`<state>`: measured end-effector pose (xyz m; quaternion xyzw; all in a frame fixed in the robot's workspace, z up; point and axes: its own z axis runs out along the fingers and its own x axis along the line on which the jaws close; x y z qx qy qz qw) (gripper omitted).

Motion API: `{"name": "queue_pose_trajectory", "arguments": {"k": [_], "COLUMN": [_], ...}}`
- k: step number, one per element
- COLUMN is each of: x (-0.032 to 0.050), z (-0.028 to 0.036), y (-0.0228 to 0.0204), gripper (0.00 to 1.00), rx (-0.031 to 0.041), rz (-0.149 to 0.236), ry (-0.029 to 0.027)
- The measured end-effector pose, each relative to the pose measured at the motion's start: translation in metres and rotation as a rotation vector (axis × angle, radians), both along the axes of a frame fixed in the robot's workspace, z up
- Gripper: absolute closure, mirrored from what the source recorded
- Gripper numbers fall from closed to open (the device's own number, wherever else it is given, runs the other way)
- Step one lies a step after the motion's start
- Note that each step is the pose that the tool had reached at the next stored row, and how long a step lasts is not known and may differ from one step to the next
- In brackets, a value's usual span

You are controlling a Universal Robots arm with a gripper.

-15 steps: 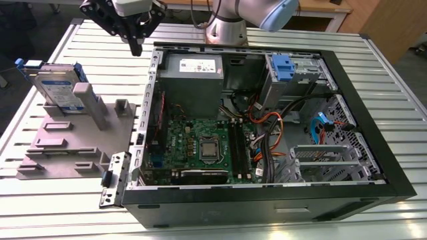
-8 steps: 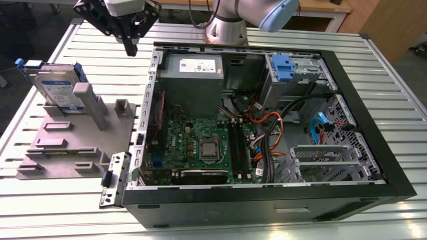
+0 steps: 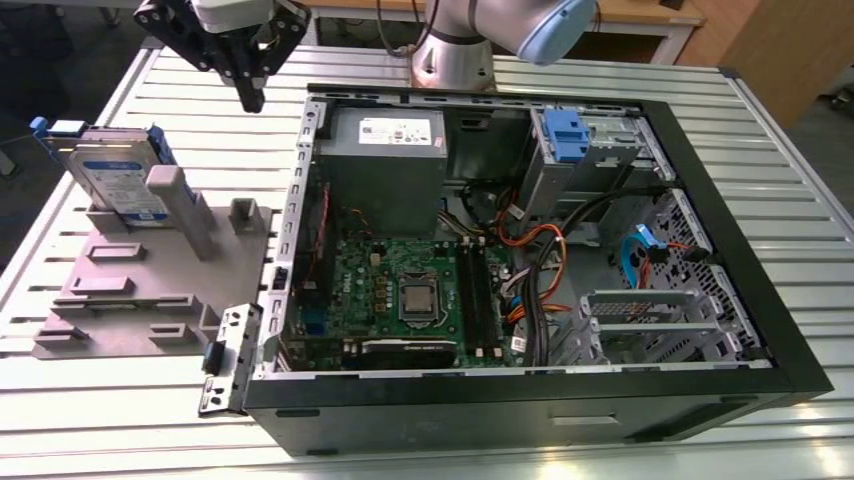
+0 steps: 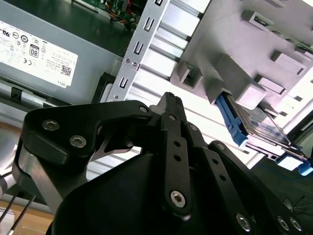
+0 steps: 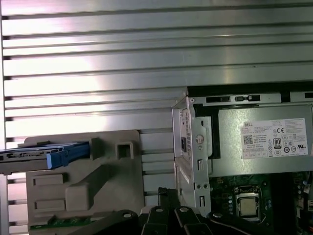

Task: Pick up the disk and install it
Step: 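Reach for the disk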

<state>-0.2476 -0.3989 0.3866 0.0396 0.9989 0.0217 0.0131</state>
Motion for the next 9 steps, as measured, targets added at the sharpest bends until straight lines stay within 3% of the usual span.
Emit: {"name": "queue_pose_trajectory", "arguments": {"k": [9], "x": [-0.0080], "z": [-0.0002], "y": [0.0000], "gripper": [0.89], "rx": [0.0000], "rz": [0.000], "ry": [0.0000]}}
